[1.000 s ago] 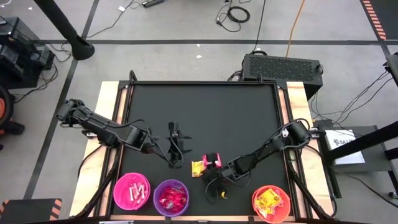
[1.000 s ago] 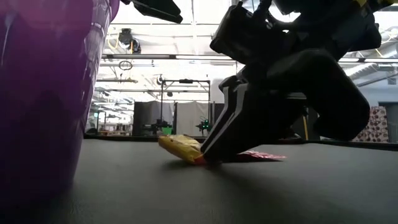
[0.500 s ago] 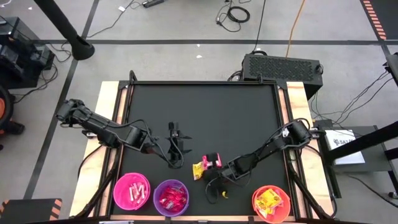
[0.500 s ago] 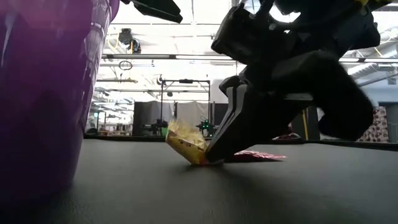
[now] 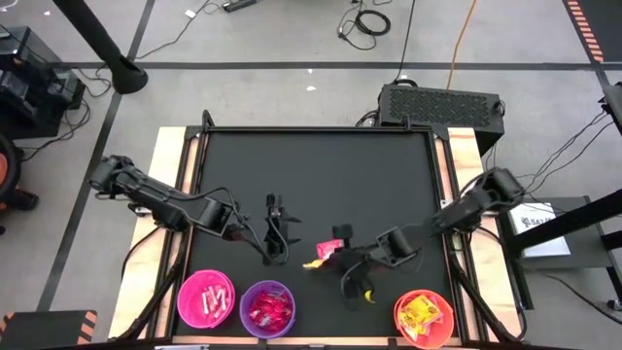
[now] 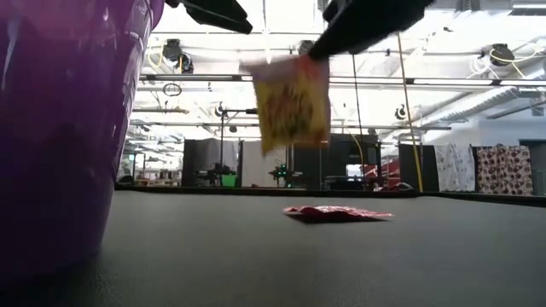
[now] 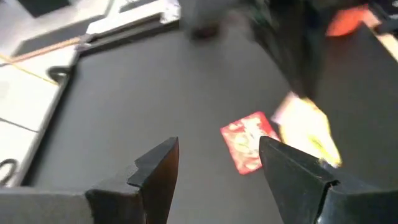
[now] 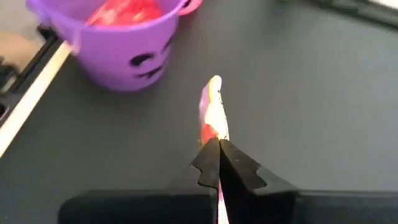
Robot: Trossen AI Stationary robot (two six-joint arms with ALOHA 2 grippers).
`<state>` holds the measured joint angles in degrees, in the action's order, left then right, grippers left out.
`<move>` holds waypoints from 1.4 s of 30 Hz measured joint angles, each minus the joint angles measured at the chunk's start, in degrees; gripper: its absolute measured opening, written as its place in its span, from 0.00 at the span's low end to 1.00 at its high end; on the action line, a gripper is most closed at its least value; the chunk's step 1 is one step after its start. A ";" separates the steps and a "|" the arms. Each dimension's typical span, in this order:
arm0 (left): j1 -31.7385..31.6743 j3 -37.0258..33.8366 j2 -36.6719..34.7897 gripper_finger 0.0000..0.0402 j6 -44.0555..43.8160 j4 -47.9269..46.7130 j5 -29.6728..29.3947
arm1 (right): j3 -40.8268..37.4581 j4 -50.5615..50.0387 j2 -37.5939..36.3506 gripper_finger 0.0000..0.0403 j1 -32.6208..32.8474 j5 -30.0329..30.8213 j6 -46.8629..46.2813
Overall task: Sort candy by brand, put in halloween buckets
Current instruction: Put the yellow candy into the orange bucket
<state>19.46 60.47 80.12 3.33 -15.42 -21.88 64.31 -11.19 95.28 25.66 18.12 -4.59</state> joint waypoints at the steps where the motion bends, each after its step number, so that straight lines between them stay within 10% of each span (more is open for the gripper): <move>1: 0.00 -0.01 0.50 0.57 -0.02 0.08 1.00 | 0.00 -0.66 -1.24 0.00 -0.15 1.01 0.30; 12: -0.24 0.02 4.55 0.57 2.09 8.35 -6.77 | 0.00 -4.59 -12.03 0.00 -1.71 8.88 3.38; 26: -0.79 0.02 4.13 0.57 1.00 11.57 6.07 | 0.00 -7.43 -12.78 0.00 -0.80 10.78 1.96; 42: -2.97 -0.06 8.00 0.57 -2.99 16.11 3.05 | 0.00 -6.84 -12.78 0.00 -0.82 15.11 2.07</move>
<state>16.49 60.40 88.12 0.34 0.69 -18.83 64.31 -18.03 82.50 24.84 33.23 -2.52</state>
